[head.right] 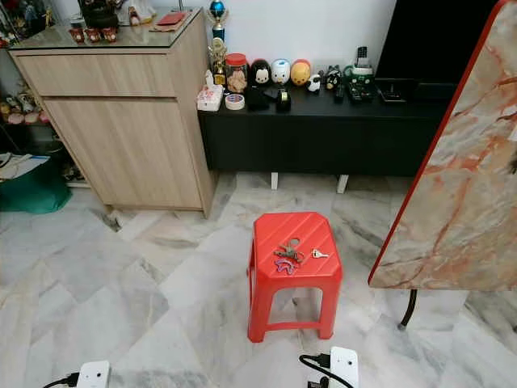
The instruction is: Hang keys on a hook
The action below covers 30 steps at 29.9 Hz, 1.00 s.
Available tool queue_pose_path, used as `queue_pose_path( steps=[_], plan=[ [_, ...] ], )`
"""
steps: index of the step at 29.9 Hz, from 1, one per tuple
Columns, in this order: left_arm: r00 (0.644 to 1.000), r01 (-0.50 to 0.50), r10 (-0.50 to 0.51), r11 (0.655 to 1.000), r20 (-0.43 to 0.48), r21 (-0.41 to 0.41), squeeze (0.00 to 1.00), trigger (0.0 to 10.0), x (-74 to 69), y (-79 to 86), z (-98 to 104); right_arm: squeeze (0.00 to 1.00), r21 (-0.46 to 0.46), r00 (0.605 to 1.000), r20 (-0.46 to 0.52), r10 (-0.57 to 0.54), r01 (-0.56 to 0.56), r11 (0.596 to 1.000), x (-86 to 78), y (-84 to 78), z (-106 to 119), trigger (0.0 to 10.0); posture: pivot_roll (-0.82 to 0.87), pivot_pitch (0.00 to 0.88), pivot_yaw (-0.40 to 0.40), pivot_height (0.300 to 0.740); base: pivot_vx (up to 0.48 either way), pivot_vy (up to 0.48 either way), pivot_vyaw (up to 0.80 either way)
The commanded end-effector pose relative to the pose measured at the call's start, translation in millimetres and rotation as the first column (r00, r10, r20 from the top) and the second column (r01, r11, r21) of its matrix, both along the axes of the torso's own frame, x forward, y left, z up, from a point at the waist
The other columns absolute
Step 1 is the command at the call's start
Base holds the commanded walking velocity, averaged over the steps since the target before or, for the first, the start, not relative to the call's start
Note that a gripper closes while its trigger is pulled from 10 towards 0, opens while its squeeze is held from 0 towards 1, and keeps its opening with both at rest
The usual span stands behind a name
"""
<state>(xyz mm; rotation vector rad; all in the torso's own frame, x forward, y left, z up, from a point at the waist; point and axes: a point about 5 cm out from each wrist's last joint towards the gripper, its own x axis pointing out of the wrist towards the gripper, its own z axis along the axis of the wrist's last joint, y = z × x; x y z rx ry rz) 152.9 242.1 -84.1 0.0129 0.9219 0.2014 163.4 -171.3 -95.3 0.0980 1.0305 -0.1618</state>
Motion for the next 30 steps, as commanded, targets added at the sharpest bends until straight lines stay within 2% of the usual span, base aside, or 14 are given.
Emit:
queue_pose_path(
  steps=[1,13,23,30],
  plan=[
    [1.0,0.013,-0.013,1.0,-0.006,-0.003,0.0,10.0,-1.7,-2.1,-1.2,0.0,0.001,1.0,0.005,0.0,0.0,1.0,1.3,-0.1,0.6,10.0,0.0,0.0,0.016,0.74,0.322,0.0,0.0],
    [1.0,0.013,-0.013,1.0,-0.005,-0.002,0.0,10.0,-2.9,-2.7,-1.7,0.0,0.002,1.0,0.003,-0.002,0.002,1.0,1.8,-0.3,0.7,10.0,0.0,0.0,0.013,0.74,0.323,0.0,0.0],
    [1.0,0.012,-0.012,1.0,-0.002,0.001,0.0,10.0,3.5,-2.4,0.5,0.0,0.002,1.0,0.002,-0.001,0.001,1.0,2.0,0.1,0.8,10.0,0.0,0.0,0.014,0.74,0.318,0.0,0.0],
    [1.0,0.012,-0.012,1.0,-0.002,0.003,0.0,10.0,2.8,-1.3,0.6,0.0,0.004,1.0,0.002,-0.004,0.004,1.0,2.2,0.3,0.8,10.0,0.0,0.0,0.015,0.74,0.311,0.0,0.0]
  ],
)
